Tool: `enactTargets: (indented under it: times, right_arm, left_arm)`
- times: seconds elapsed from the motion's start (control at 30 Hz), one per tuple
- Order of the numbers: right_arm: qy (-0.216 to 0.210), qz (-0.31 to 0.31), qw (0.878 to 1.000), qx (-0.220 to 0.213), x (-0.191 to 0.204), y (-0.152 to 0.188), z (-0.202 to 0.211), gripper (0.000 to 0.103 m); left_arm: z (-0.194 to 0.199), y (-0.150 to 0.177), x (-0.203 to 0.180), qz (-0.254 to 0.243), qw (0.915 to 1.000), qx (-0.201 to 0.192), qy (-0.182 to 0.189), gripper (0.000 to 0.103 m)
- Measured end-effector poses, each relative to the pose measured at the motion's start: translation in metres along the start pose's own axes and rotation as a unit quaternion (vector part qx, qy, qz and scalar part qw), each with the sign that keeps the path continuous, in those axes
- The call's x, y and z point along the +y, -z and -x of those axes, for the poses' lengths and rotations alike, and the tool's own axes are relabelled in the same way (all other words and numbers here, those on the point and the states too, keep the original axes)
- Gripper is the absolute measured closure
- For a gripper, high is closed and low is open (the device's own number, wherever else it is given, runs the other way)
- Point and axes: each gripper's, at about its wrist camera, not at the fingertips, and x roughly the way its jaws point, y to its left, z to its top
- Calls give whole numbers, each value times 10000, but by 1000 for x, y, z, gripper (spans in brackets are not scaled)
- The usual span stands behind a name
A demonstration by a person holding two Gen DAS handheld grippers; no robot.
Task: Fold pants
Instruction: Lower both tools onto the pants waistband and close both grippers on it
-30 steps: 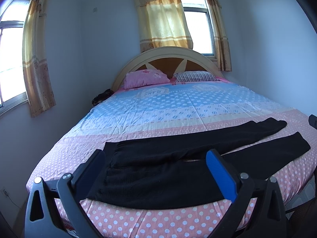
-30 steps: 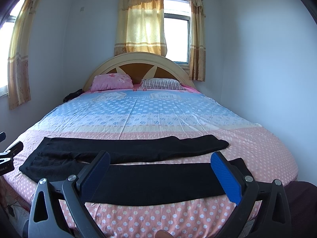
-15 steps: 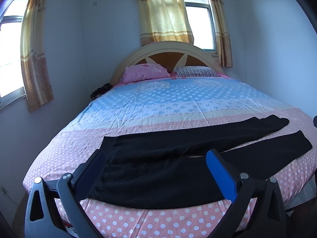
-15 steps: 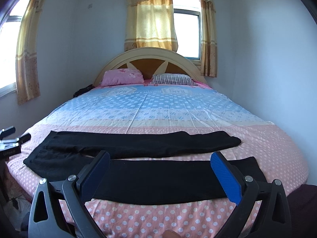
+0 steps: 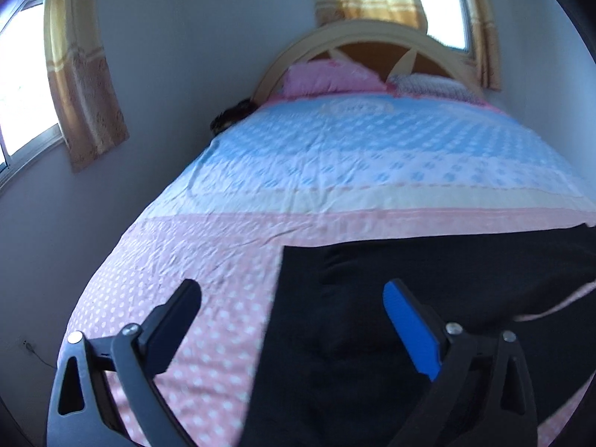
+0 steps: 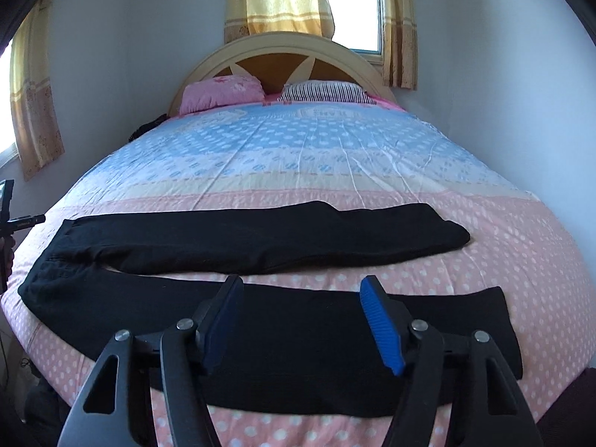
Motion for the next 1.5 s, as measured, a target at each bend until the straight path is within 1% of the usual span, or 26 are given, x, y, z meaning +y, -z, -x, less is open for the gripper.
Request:
enactTargets:
  times: [0.03,0.07,0.1,0.17,0.27,0.33,0.43,0.47,0.5,0.57,0.6,0.67,0.73,0.77,0.8,0.87,0.93,1.0,1.03,1.07,1.13,1.17,1.2,1.27,1.4,1.5]
  right_arm:
    - [9,-43,10000,55,-6,-4,-7,37]
    - [33,-77,9999,86,-9,-7,-11,37]
    - [79,-100,9998,119,-14,-11,-16,37]
    - [190,-113,9996,166,-23,-18,-25,37]
    - [310,-95,9992,223,-32,-27,-36,37]
    - [320,-109,9990,276,-37,-32,-43,37]
    - [243,-198,9988,386,-45,-39,-55,37]
    - [239,-227,9985,427,-48,-41,-59,37]
    - [252,-246,9983,461,-51,-43,-63,37]
    - [283,-337,9975,558,-63,-49,-74,37]
    - [286,-398,9970,591,-68,-52,-78,37]
    - [329,-583,9952,710,-84,-58,-90,51]
    - [402,-791,9929,787,-101,-64,-100,52]
    - [419,-869,9920,813,-108,-65,-104,52]
    - [433,-967,9906,864,-116,-67,-110,52]
    - [415,-1058,9882,1028,-128,-70,-124,52]
    - [537,-1127,9856,1142,-142,-72,-140,52]
    - [603,-1283,9820,1251,-155,-74,-154,47]
    - [577,-1351,9806,1294,-160,-76,-161,36]
    - [531,-1394,9803,1297,-165,-78,-167,30]
    - [459,-1421,9798,1329,-174,-84,-181,30]
    - [457,-1413,9794,1368,-176,-88,-189,30]
    - [467,-1373,9792,1416,-178,-90,-196,30]
    - [647,-1267,9790,1459,-183,-98,-209,30]
    - [703,-1299,9770,1536,-199,-109,-231,30]
    - [382,-1514,9711,1802,-211,-107,-250,30]
  left_arm:
    - [-12,-2,4,6,10000,95,-7,11]
    - [-24,-4,9,28,9998,209,65,17]
    - [-38,-6,14,66,9992,335,213,25]
    - [-57,-6,16,129,9978,530,385,33]
    - [-87,-10,13,81,9949,801,603,33]
    - [-102,-12,9,21,9940,917,589,33]
    - [-120,-16,8,-42,9920,1043,707,33]
    - [-125,-16,8,-27,9909,1099,781,38]
    - [-132,-16,7,-38,9891,1205,845,46]
    - [-146,-13,4,-21,9860,1368,948,57]
    - [-150,-12,6,78,9852,1359,1039,58]
    - [-148,-10,8,175,9847,1272,1180,64]
    - [-145,-9,9,177,9851,1218,1203,66]
    - [-142,-8,10,160,9856,1176,1202,70]
    - [-141,-8,10,149,9861,1146,1190,76]
    - [-138,-7,12,133,9864,1098,1213,83]
    - [-138,-7,12,112,9864,1092,1221,83]
    - [-138,-6,12,24,9870,1080,1189,83]
    - [-140,-8,10,-2,9873,1078,1167,83]
    - [-142,-9,8,-29,9876,1083,1133,83]
    - [-144,-11,5,-125,9883,1080,1065,81]
    - [-144,-12,3,-181,9892,1072,982,74]
    - [-146,-13,3,-206,9897,1084,916,71]
    - [-147,-15,2,-292,9892,1111,909,71]
    - [-149,-19,-3,-499,9882,1230,766,70]
    - [-148,-21,-10,-713,9879,1217,646,71]
